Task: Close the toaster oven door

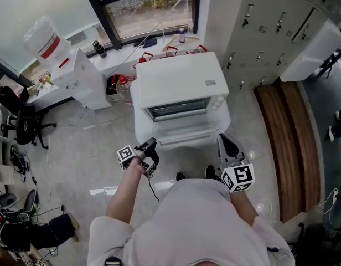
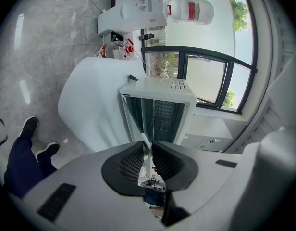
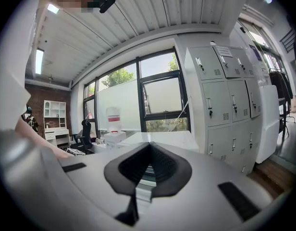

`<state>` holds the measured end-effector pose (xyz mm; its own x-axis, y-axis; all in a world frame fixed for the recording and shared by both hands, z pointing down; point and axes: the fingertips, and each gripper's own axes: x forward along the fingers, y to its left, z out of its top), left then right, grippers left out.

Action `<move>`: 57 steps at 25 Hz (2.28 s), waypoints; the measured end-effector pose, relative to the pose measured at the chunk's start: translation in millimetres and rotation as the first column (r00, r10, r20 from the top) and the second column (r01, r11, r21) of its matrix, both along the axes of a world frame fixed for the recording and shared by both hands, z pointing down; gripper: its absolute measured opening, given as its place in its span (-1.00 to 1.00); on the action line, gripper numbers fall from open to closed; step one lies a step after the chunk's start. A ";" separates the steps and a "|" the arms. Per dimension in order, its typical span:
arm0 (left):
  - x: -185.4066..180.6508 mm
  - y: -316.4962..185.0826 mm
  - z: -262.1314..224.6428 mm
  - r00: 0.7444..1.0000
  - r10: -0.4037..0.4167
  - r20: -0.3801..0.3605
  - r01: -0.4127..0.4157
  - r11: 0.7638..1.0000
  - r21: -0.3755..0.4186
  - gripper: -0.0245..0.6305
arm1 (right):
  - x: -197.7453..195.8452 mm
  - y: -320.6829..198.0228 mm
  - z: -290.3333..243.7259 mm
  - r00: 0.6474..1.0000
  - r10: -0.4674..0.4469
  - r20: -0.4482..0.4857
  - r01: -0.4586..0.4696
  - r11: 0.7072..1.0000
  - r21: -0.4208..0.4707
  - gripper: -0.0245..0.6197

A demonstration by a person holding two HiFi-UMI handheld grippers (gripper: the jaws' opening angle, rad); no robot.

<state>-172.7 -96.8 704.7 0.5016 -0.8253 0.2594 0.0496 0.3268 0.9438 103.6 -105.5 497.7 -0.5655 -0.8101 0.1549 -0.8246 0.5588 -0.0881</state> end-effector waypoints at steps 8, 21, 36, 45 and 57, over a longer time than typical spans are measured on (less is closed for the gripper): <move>-1.4 -11.5 -15.0 1.000 -0.003 -0.007 0.004 1.000 0.029 -0.70 | 1.6 -0.6 2.9 1.000 0.003 0.000 -0.003 1.000 -0.007 -0.90; -14.5 -44.2 -30.9 0.996 -0.020 0.087 0.007 0.988 0.153 -0.52 | 7.8 -2.7 21.2 1.000 0.017 -0.002 -0.017 0.999 -0.051 -0.90; -23.9 -74.7 -49.4 0.996 -0.055 0.075 0.036 0.972 0.230 -0.48 | 12.5 -9.0 23.3 0.999 0.033 0.001 -0.032 0.998 -0.061 -0.90; -30.1 -90.2 -55.8 0.991 -0.076 0.107 0.044 0.962 0.269 -0.48 | 12.8 -13.1 25.4 0.999 0.035 -0.002 -0.035 0.997 -0.064 -0.90; -40.4 -113.4 -55.6 0.991 -0.104 0.083 0.076 0.955 0.287 -0.46 | 15.6 -13.8 25.8 0.999 0.048 -0.003 -0.048 0.997 -0.067 -0.90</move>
